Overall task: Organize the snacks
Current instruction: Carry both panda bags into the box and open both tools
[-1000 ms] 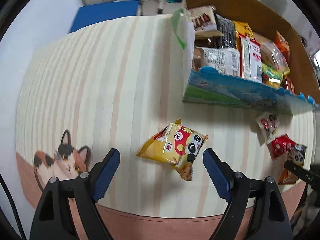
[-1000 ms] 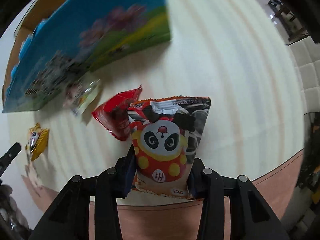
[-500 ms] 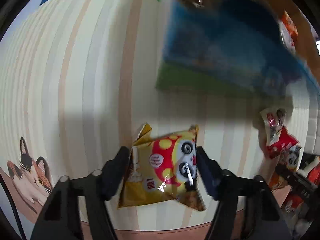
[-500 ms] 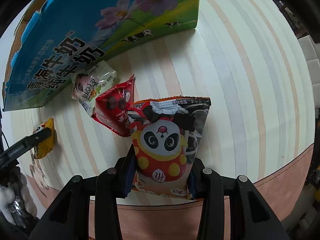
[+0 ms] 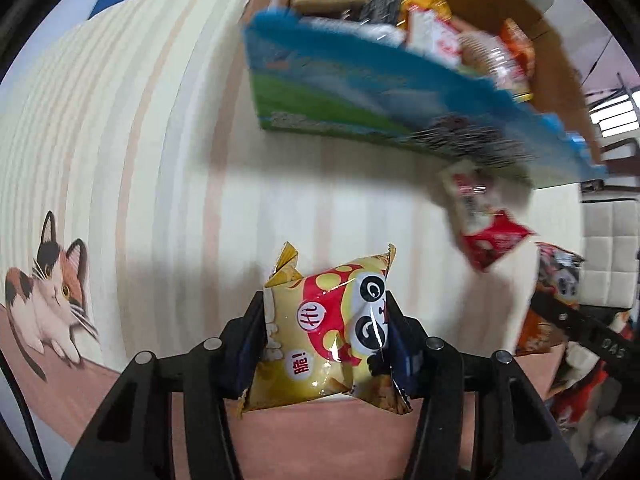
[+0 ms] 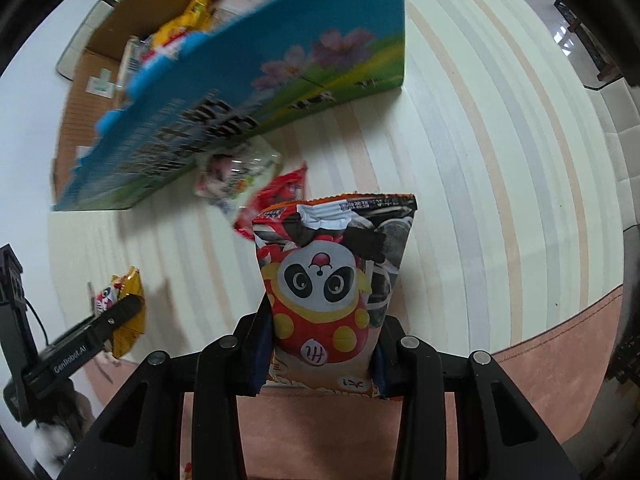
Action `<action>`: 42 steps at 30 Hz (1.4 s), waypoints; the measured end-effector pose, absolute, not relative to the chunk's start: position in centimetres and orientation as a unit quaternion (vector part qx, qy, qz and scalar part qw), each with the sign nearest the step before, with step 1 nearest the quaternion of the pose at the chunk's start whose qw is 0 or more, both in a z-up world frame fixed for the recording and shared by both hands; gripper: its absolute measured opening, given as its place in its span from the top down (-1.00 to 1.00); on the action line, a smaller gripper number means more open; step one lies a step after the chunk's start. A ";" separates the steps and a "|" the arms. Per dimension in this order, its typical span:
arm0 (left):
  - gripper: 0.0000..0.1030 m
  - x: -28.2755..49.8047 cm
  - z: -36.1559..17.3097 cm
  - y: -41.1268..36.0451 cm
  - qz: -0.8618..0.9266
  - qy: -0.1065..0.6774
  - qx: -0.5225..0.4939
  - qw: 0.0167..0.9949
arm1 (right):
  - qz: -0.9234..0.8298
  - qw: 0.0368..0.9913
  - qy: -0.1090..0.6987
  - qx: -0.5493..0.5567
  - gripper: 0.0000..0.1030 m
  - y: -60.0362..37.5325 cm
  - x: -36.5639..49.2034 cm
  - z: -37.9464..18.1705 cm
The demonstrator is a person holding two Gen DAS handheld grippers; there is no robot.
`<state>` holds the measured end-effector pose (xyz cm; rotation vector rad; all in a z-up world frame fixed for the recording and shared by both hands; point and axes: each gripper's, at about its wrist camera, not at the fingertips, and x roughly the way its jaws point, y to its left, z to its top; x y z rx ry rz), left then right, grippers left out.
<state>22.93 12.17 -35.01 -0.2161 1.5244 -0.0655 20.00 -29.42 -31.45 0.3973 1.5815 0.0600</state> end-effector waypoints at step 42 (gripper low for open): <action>-0.15 40.9 -32.0 11.7 0.001 0.736 -0.015 0.677 | 0.035 0.697 0.694 0.175 -0.48 -29.8 38.5 -27.0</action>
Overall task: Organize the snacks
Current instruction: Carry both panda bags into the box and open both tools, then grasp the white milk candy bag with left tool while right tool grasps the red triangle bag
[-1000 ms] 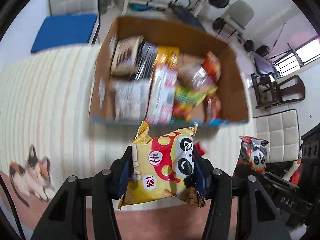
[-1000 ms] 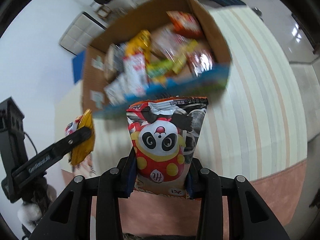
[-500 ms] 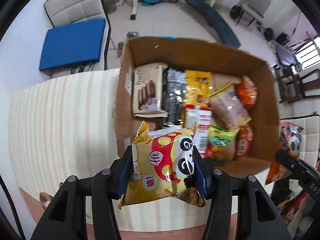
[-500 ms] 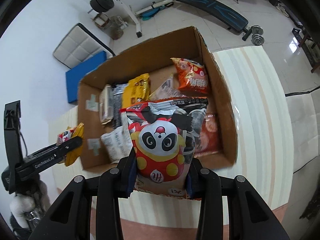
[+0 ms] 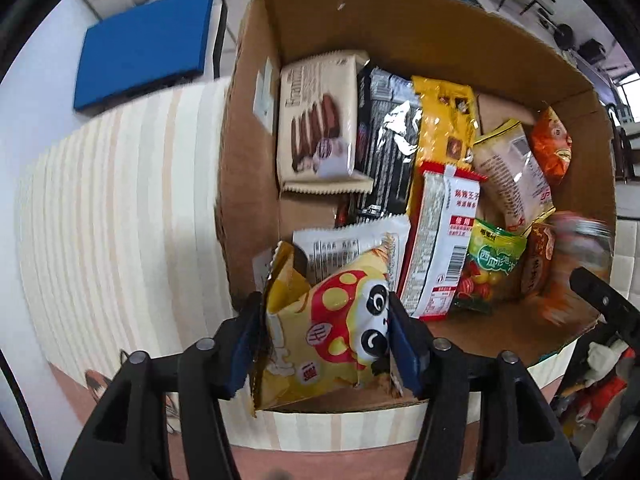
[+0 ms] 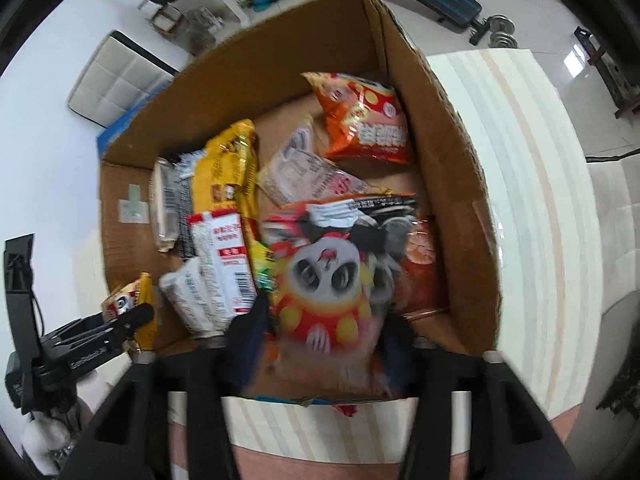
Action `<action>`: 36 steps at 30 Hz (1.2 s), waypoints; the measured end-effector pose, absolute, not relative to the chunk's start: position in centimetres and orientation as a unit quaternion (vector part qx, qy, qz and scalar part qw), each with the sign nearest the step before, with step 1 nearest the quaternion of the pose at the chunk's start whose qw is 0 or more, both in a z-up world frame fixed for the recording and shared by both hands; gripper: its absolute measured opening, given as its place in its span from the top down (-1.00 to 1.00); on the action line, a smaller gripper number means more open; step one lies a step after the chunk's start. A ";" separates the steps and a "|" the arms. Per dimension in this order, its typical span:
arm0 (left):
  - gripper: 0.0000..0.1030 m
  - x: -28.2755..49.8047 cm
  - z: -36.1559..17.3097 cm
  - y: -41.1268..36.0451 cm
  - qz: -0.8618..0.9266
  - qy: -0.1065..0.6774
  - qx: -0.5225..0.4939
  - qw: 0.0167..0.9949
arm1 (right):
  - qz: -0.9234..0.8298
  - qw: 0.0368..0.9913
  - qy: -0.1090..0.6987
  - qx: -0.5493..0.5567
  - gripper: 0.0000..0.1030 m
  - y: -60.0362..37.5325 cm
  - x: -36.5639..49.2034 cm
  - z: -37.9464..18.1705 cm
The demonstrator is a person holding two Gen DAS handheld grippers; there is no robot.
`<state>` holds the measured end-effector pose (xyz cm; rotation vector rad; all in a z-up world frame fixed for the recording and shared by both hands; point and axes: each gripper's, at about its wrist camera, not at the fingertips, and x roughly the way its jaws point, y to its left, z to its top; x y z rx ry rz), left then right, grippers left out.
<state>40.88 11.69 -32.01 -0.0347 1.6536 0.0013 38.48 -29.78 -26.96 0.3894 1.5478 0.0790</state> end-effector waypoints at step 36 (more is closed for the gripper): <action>-0.59 33.0 -18.9 8.6 0.008 0.584 -0.019 0.812 | 0.044 0.792 0.609 0.020 -0.78 -26.2 31.6 -15.8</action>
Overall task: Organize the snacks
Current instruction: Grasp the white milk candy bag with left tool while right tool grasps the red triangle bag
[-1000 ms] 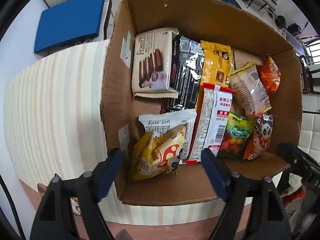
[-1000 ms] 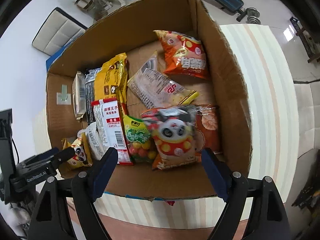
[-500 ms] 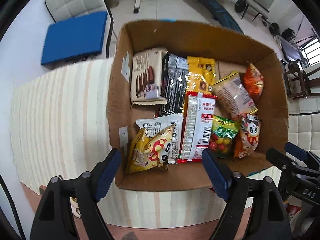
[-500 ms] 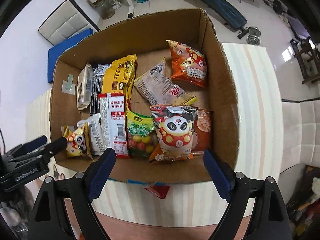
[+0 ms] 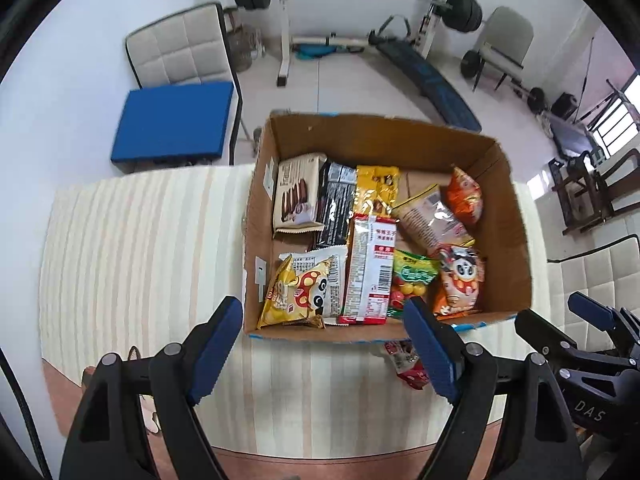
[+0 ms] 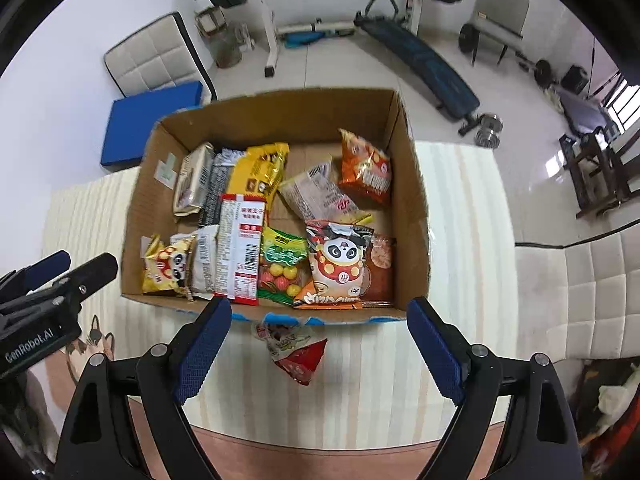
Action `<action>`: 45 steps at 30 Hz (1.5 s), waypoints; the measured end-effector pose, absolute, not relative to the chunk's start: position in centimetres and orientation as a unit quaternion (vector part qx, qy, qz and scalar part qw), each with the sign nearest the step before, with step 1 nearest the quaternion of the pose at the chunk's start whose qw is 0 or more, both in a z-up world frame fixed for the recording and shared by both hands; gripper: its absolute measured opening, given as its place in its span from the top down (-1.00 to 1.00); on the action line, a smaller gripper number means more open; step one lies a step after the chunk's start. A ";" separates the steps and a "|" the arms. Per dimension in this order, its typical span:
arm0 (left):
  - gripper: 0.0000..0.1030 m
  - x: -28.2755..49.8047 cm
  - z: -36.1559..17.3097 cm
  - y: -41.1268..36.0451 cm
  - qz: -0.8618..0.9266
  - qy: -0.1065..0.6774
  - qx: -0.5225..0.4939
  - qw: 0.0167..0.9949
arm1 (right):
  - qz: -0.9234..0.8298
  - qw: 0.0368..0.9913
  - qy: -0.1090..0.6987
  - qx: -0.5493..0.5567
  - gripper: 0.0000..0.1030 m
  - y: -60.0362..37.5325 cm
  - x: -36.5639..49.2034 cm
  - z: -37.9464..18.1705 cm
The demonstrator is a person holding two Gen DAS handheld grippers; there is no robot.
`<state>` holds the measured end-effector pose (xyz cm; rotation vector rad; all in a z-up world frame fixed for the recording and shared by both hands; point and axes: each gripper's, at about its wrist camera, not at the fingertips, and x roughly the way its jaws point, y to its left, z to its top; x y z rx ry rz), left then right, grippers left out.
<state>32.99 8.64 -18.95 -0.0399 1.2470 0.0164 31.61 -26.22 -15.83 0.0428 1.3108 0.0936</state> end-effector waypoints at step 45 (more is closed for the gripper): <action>-0.59 28.4 -33.9 4.4 0.038 0.663 -0.069 0.744 | 0.022 0.659 0.678 0.323 0.34 -33.5 22.3 -36.6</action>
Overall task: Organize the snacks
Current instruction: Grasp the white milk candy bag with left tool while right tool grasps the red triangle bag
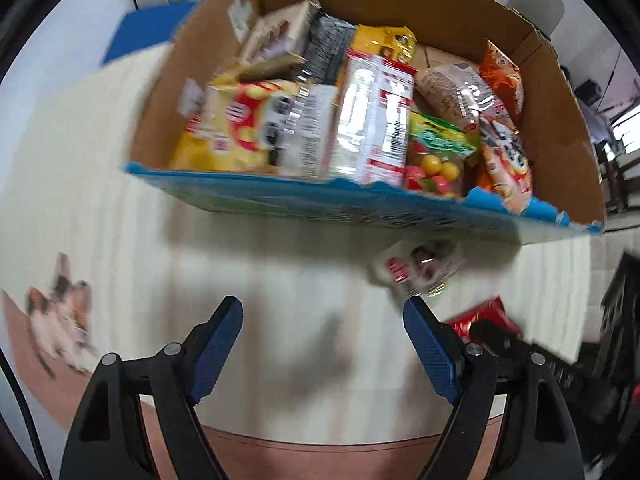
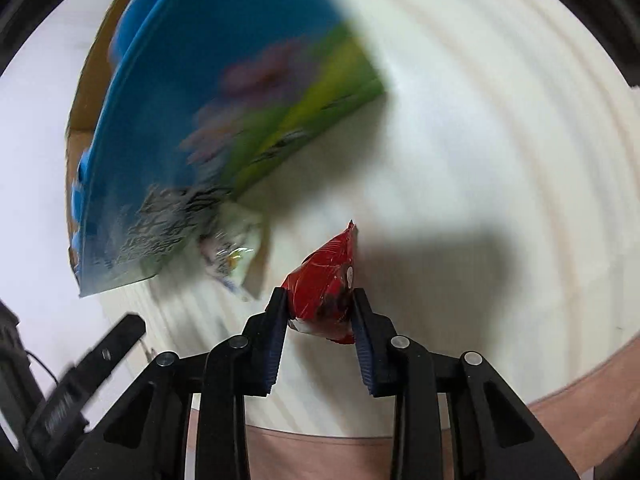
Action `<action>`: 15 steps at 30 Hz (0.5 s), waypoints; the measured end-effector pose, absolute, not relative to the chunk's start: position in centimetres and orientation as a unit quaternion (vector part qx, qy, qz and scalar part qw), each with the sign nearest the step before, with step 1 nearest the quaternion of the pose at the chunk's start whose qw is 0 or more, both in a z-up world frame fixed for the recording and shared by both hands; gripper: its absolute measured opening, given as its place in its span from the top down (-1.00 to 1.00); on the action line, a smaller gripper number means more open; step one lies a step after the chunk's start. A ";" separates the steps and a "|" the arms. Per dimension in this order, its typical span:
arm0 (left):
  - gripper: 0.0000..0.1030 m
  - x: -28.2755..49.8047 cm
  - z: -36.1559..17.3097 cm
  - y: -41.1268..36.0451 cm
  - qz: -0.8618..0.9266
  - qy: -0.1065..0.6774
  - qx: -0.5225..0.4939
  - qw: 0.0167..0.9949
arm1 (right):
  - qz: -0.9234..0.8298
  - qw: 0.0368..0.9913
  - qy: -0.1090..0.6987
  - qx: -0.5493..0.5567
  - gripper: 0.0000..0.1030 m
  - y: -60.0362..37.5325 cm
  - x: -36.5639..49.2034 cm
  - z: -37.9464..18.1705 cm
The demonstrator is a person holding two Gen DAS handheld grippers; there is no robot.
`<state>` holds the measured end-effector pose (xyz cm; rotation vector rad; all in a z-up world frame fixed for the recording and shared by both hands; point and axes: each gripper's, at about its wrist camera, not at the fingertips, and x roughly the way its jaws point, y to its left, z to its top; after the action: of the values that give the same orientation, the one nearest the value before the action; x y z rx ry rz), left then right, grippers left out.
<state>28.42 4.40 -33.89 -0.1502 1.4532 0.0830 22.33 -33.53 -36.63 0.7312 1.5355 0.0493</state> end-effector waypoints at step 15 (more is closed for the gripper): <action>-0.53 31.2 -40.4 -0.1 0.030 0.683 -0.174 0.709 | -0.019 0.680 0.679 0.276 0.31 -38.1 22.4 -36.8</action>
<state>31.24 -0.09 -40.39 -0.3866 1.5156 0.0660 22.44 -38.12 -36.82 0.6200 1.5245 -0.0425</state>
